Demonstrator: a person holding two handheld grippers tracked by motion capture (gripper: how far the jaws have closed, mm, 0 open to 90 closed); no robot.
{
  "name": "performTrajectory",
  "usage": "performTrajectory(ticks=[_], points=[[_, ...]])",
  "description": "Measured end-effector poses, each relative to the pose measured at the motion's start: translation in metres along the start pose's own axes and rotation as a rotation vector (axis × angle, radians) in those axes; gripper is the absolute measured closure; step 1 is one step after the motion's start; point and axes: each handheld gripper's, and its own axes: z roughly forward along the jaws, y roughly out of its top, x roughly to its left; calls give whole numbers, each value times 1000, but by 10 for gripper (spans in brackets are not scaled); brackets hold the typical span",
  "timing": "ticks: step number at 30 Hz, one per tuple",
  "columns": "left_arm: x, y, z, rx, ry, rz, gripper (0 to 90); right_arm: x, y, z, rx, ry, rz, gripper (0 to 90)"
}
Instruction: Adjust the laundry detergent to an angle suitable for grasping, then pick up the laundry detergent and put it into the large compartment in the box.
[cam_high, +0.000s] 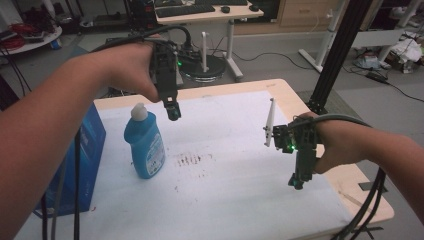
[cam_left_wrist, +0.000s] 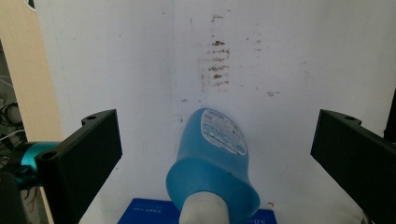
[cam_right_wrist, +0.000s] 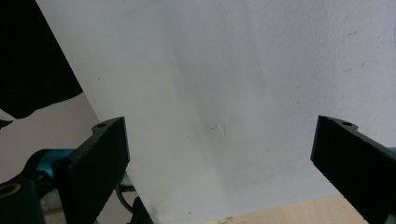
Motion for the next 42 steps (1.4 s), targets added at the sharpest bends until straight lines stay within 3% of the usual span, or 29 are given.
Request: performTrajectory(ticks=[7, 15, 23, 39, 42], points=[[0, -1, 0, 11, 4, -1, 17, -4, -4, 2, 0, 1, 12, 35], [-2, -2, -5, 1, 6, -23, 17, -3, -4, -2, -12, -8, -7, 35], [-6, 2, -7, 4, 12, -4, 17, 1, -6, -5, -11, -20, 4, 35], [-11, 2, -8, 5, 24, -16, 17, 5, -4, -8, -1, -37, 11, 35], [-13, 1, -11, -2, 46, -19, 17, 6, -2, -7, 0, -37, 4, 35]])
